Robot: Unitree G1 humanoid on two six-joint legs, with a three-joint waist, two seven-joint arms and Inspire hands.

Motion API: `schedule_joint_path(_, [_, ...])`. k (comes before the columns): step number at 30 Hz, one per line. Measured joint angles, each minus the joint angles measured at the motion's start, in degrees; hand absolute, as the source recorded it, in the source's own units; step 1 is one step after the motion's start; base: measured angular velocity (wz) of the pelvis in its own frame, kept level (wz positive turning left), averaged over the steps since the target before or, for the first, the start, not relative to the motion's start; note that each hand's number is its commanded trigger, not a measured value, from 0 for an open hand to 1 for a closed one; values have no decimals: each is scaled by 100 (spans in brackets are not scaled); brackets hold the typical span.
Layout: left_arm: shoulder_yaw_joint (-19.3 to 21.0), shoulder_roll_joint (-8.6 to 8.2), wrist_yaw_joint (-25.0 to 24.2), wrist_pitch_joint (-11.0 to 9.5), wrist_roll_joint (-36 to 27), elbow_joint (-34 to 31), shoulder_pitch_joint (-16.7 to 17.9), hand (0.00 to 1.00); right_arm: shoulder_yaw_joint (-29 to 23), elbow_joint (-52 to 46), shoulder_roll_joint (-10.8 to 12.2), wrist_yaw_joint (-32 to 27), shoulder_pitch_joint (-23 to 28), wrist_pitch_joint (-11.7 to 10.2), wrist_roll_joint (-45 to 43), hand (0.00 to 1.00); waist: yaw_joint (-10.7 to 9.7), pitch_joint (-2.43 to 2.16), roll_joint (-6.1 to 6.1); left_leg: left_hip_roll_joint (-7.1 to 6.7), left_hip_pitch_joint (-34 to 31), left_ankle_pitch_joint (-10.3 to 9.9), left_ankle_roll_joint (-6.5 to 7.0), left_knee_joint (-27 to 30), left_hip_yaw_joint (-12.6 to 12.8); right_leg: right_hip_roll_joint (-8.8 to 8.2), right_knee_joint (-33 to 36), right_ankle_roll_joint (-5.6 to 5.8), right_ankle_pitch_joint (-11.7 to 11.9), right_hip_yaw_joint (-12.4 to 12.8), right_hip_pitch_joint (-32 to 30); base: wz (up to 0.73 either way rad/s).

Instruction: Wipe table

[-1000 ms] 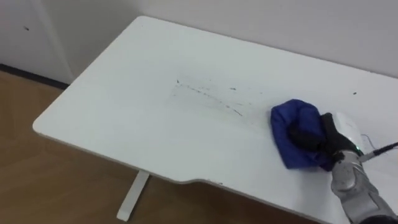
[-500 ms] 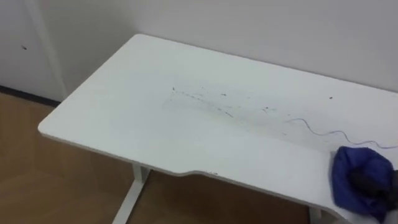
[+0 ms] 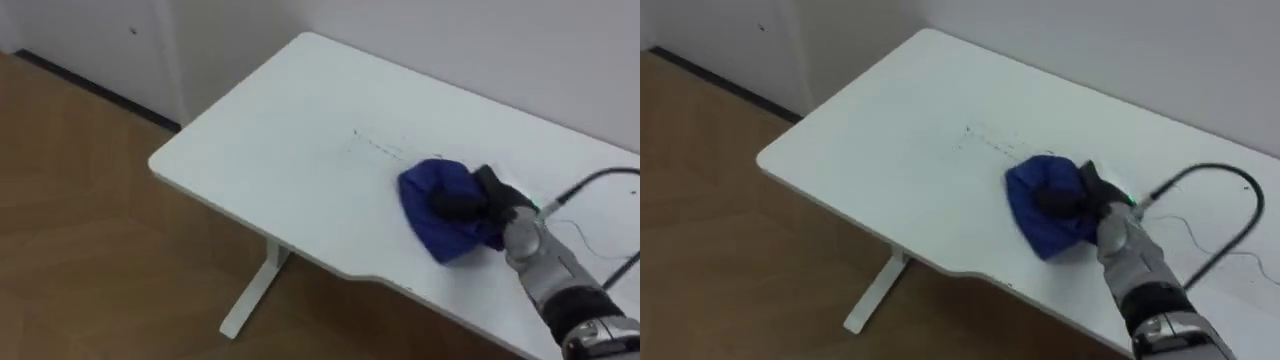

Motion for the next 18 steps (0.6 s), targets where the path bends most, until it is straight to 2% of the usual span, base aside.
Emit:
schedule_joint_path(1, [45, 17, 0, -4, -3, 9, -15, 0, -84, 4, -102, -42, 137, -8, 73, 100, -9, -2, -7, -1, 10, -11, 0, -3, 0, 0, -1, 3, -6, 0, 8, 5])
schedule_joint_path(3, [81, 53, -11, -32, 7, 16, -88, 0, -449, 60, -474, -219, 558, -26, 469, 100, -244, -12, 4, 0, -23, -45, -4, -6, -7, 1, -2, 6, -17, -20, 6, 2])
schedule_joint_path(4, [91, 55, -11, -55, 6, 16, -118, 0, -586, 88, -538, -238, 646, -27, 507, 100, -336, -19, 9, 1, -44, -53, -3, 5, -13, 2, 0, 7, -18, -27, -6, 0])
schedule_joint_path(5, [106, 67, -9, -136, -1, 18, -182, 0, -809, 199, -671, -287, 779, -31, 630, 100, -469, -54, 24, 15, -111, -74, -11, 44, -14, 20, 21, 2, -14, -15, -57, -8])
schedule_joint_path(6, [96, 87, -1, -228, -2, 17, -265, 0, -889, 340, -856, -306, 883, -31, 866, 100, -620, -110, 59, 54, -257, -123, -23, 168, -13, 60, 56, -20, 3, 15, -164, -9])
schedule_joint_path(7, [91, 97, 3, -247, -1, 18, -331, 0, -895, 418, -915, -317, 915, -32, 1011, 100, -695, -125, 79, 73, -345, -148, -29, 239, -13, 79, 99, -24, 6, 25, -244, -16])
schedule_joint_path(8, [104, 104, 10, -288, 2, 17, -518, 0, -1012, 586, -1096, -331, 922, -18, 1245, 100, -782, -157, 134, 150, -511, -187, -49, 347, 40, 133, 166, -63, 35, 56, -431, -35])
schedule_joint_path(9, [104, 127, 9, -330, -6, 5, -705, 0, -1078, 693, -1155, -348, 918, 2, 1390, 100, -787, -176, 182, 250, -656, -207, -79, 406, 109, 221, 178, -108, 112, 94, -612, -45])
schedule_joint_path(12, [16, 203, 22, -348, -56, 6, -1094, 0, -1065, 700, -1192, -530, 897, 7, 1558, 100, -821, -164, 265, 470, -867, -225, -162, 416, 359, 363, 166, -222, 275, 167, -950, -58])
schedule_joint_path(14, [-262, 221, 27, -344, -141, 96, -1279, 0, -1053, 690, -1223, -748, 784, 12, 1575, 100, -824, -167, 346, 514, -988, -212, -182, 411, 387, 406, 108, -259, 373, 174, -1098, -43])
schedule_joint_path(16, [-521, 207, 28, -335, -228, 148, -1343, 0, -884, 694, -1193, -924, 467, 132, 1558, 100, -750, -154, 420, 555, -1103, -205, -193, 408, 388, 463, 106, -324, 489, 167, -1281, -55])
schedule_joint_path(17, [-669, 188, 33, -301, -240, 221, -1375, 0, -735, 684, -1161, -1021, 229, 252, 1554, 100, -712, -158, 457, 570, -1176, -191, -198, 403, 361, 502, 109, -375, 556, 162, -1423, -56])
schedule_joint_path(18, [-830, 158, 30, -287, -239, 300, -1413, 0, -575, 688, -1125, -1100, -57, 393, 1507, 100, -667, -142, 505, 582, -1263, -176, -205, 405, 320, 540, 114, -421, 617, 141, -1554, -50])
